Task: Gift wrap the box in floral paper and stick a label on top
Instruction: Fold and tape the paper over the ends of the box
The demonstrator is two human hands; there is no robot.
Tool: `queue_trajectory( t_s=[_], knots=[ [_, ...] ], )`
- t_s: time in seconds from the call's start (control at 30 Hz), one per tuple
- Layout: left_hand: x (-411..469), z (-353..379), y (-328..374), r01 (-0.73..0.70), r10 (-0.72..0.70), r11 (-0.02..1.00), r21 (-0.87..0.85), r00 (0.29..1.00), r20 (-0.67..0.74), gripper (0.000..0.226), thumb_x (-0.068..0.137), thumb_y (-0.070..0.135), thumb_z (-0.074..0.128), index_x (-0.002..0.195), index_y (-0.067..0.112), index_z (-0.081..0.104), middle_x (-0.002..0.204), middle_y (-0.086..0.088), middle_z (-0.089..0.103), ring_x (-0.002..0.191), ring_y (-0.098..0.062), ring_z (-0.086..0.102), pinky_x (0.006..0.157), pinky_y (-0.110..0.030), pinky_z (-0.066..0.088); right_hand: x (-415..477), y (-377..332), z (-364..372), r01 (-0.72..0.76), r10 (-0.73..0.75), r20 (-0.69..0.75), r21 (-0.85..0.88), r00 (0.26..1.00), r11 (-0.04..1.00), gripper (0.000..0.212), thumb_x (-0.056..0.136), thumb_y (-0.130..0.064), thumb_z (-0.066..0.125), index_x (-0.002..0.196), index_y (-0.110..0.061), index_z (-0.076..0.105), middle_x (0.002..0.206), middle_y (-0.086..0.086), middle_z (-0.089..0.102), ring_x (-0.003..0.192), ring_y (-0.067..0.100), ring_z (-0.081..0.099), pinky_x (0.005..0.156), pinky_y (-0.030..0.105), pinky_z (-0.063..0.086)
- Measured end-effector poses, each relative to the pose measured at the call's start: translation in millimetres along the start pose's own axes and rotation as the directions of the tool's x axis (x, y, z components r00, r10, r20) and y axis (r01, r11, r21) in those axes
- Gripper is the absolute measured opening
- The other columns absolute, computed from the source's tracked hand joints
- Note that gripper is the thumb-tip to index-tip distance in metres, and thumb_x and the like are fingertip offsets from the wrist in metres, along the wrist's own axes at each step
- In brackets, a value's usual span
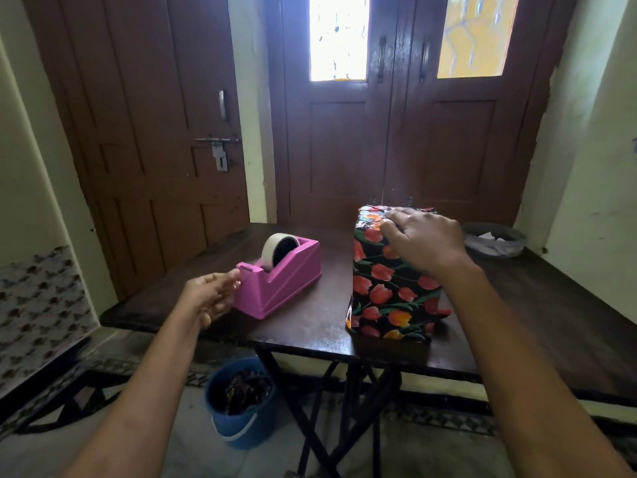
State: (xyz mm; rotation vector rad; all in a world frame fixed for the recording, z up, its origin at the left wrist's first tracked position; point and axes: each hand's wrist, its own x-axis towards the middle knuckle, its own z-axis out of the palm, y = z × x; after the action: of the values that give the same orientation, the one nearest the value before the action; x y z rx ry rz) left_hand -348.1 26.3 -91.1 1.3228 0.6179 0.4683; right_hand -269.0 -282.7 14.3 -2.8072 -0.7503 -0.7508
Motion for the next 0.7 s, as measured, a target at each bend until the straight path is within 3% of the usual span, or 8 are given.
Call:
queue_trajectory(
  t_s=[0.1, 0.17, 0.27, 0.33, 0.4, 0.47, 0.6, 0.7],
  knots=[
    [2, -1, -8, -0.035, 0.035, 0.999, 0.037, 0.999, -0.008, 0.011, 0.082, 0.013, 0.068, 0.076, 0.008, 0.060, 0.060, 0.001, 0.067, 0.066, -0.011, 0.056, 0.060, -0.023, 0.044, 2, 0, 1, 0.003, -0.003, -0.005, 0.005, 1.000, 1.000, 0.050, 0.097, -0.046, 0.023, 0.133, -0.023, 0.050, 0.140, -0.004, 0.048, 0.123, 0.019, 0.047, 0.087, 0.030, 0.038],
    [2, 2, -9, -0.060, 0.061, 0.996, 0.071, 0.998, -0.007, 0.014, 0.083, 0.012, 0.068, 0.073, 0.007, 0.060, 0.050, 0.003, 0.065, 0.058, -0.010, 0.051, 0.050, -0.020, 0.039, 3, 0, 3, 0.001, -0.001, -0.013, 0.000, 1.000, 1.000, 0.058, 0.094, -0.051, 0.016, 0.133, -0.024, 0.050, 0.141, -0.005, 0.047, 0.123, 0.019, 0.047, 0.086, 0.029, 0.038],
    [3, 4, -7, -0.127, 0.135, 0.969, 0.210, 0.991, -0.024, 0.019, 0.083, 0.016, 0.069, 0.070, 0.007, 0.059, 0.061, -0.006, 0.062, 0.049, -0.012, 0.043, 0.037, -0.019, 0.031, 2, 1, 3, -0.004, 0.004, -0.029, 0.003, 1.000, 1.000, 0.073, 0.079, -0.052, 0.008, 0.132, -0.025, 0.050, 0.141, -0.007, 0.047, 0.123, 0.018, 0.047, 0.084, 0.029, 0.038],
    [4, 3, -1, -0.198, 0.245, 0.879, 0.434, 0.968, -0.055, 0.018, 0.082, 0.019, 0.070, 0.069, 0.010, 0.061, 0.072, -0.007, 0.061, 0.059, -0.014, 0.048, 0.048, -0.023, 0.034, 2, 1, 3, -0.011, 0.011, -0.016, 0.008, 1.000, 1.000, 0.075, 0.077, -0.052, 0.007, 0.134, -0.025, 0.048, 0.143, -0.007, 0.045, 0.124, 0.018, 0.046, 0.083, 0.029, 0.037],
    [2, -3, 7, -0.166, 0.341, 0.662, 0.731, 0.935, -0.097, 0.015, 0.080, 0.025, 0.072, 0.073, 0.013, 0.067, 0.079, -0.005, 0.065, 0.071, -0.016, 0.055, 0.059, -0.027, 0.039, 3, 1, 1, -0.016, 0.016, 0.022, 0.016, 1.000, 1.000, 0.076, 0.076, -0.053, 0.007, 0.135, -0.026, 0.047, 0.144, -0.007, 0.043, 0.125, 0.019, 0.045, 0.081, 0.029, 0.034],
    [-4, -13, 14, -0.135, 0.371, 0.570, 0.811, 0.922, -0.108, 0.015, 0.079, 0.028, 0.073, 0.078, 0.013, 0.070, 0.082, -0.003, 0.066, 0.077, -0.017, 0.056, 0.063, -0.028, 0.040, 5, 2, -3, -0.006, 0.005, 0.094, 0.009, 0.996, 1.000, 0.073, 0.080, -0.056, 0.009, 0.137, -0.027, 0.045, 0.146, -0.006, 0.041, 0.127, 0.020, 0.043, 0.084, 0.029, 0.033],
    [-24, -6, 44, -0.378, 0.394, 0.749, 0.544, 0.914, 0.094, 0.014, 0.081, 0.023, 0.070, 0.075, 0.012, 0.065, 0.071, 0.003, 0.064, 0.070, -0.012, 0.054, 0.061, -0.025, 0.040, 26, 15, -17, -0.135, 0.071, 0.269, 0.227, 0.960, 0.964, 0.051, 0.097, -0.051, 0.024, 0.123, -0.023, 0.058, 0.131, 0.001, 0.055, 0.113, 0.022, 0.052, 0.084, 0.030, 0.038],
    [-40, 35, 74, -0.346, 0.297, 0.919, 0.190, 0.924, 0.243, 0.011, 0.082, 0.021, 0.068, 0.077, 0.011, 0.063, 0.053, 0.009, 0.061, 0.053, -0.005, 0.049, 0.055, -0.020, 0.038, 39, 30, -24, -0.150, 0.003, 0.320, 0.435, 0.947, 0.888, 0.036, 0.094, -0.047, 0.042, 0.107, -0.027, 0.069, 0.124, -0.009, 0.055, 0.108, 0.015, 0.051, 0.093, 0.030, 0.039]
  ],
)
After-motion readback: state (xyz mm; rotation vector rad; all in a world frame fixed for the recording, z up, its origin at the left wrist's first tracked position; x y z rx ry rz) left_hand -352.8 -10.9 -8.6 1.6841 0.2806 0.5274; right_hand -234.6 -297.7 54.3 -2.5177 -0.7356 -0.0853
